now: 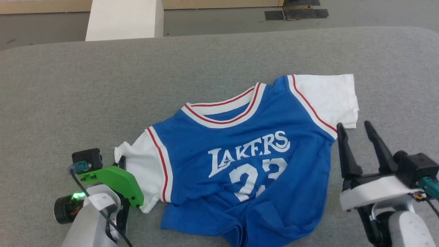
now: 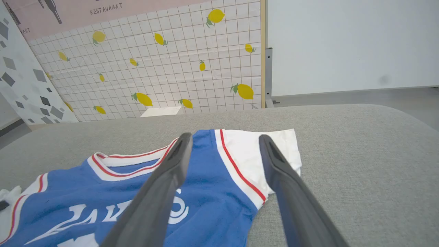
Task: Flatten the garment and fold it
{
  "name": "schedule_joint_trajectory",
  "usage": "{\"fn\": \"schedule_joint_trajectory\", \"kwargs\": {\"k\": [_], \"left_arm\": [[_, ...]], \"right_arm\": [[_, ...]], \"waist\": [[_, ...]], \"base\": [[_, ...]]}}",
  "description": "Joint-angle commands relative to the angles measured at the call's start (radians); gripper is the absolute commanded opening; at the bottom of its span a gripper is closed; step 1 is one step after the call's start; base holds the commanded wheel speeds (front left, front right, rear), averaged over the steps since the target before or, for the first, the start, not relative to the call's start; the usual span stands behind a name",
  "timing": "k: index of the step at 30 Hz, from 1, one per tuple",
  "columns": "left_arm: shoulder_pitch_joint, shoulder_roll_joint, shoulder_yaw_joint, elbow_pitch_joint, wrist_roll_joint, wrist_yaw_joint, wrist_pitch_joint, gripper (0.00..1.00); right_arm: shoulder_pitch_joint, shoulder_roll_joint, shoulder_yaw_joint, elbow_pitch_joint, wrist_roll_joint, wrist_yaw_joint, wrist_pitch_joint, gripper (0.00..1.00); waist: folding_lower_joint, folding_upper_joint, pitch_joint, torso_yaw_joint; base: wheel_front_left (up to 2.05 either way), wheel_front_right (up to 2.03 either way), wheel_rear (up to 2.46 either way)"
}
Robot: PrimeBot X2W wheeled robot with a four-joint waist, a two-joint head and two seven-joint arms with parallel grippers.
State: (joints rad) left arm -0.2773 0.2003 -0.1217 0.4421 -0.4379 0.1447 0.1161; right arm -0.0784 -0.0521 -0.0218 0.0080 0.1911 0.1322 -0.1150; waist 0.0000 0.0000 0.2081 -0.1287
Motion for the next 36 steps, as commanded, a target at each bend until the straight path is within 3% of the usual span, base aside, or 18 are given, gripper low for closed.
{"fn": "schedule_joint_trajectory", "kwargs": {"k": [1, 8, 15, 21, 32, 34, 35, 36], "left_arm": [[0.012, 0.005, 0.002, 0.003, 0.014, 0.01, -0.01, 0.0], [0.011, 0.005, 0.011, -0.041, 0.006, 0.019, -0.036, 0.0], [-0.026, -0.008, -0.022, -0.104, 0.014, 0.008, -0.033, 0.0], [-0.067, -0.024, -0.054, -0.143, 0.025, 0.002, -0.033, 0.0], [-0.105, -0.049, -0.091, -0.187, 0.031, -0.002, -0.041, 0.0], [-0.106, -0.048, -0.094, -0.189, 0.031, -0.002, -0.041, 0.0], [-0.104, -0.047, -0.094, -0.19, 0.031, -0.001, -0.041, 0.0], [-0.102, -0.046, -0.094, -0.191, 0.03, 0.0, -0.04, 0.0]], "right_arm": [[-0.032, 0.002, -0.014, 0.003, -0.017, -0.002, -0.004, 1.0], [-0.218, -0.022, -0.165, 0.131, -0.078, -0.002, 0.117, 1.0], [-0.491, -0.086, -0.318, 0.417, -0.107, -0.002, 0.345, 1.0], [-0.675, -0.128, -0.429, 0.587, -0.186, -0.002, 0.517, 1.0], [-0.815, -0.148, -0.553, 0.715, -0.3, -0.002, 0.795, 1.0], [-0.818, -0.139, -0.556, 0.721, -0.301, -0.002, 0.852, 0.39], [-0.816, -0.135, -0.551, 0.718, -0.301, -0.002, 0.882, 0.0], [-0.814, -0.131, -0.544, 0.714, -0.3, -0.002, 0.902, 0.0]], "waist": [[0.0, 0.0, 0.001, 0.013], [0.0, 0.0, 0.032, 0.066], [0.0, 0.0, 0.116, 0.137], [0.0, 0.0, 0.19, 0.189], [0.0, 0.0, 0.259, 0.233], [0.0, 0.0, 0.259, 0.233], [0.0, 0.0, 0.258, 0.231], [0.0, 0.0, 0.256, 0.228]], "base": [[0.0, 0.0, 0.0], [0.0, 0.0, 0.0], [0.0, 0.0, 0.0], [0.0, 0.0, 0.0], [0.0, 0.0, 0.0], [0.0, 0.0, 0.0], [0.0, 0.0, 0.0], [0.0, 0.0, 0.0]]}}
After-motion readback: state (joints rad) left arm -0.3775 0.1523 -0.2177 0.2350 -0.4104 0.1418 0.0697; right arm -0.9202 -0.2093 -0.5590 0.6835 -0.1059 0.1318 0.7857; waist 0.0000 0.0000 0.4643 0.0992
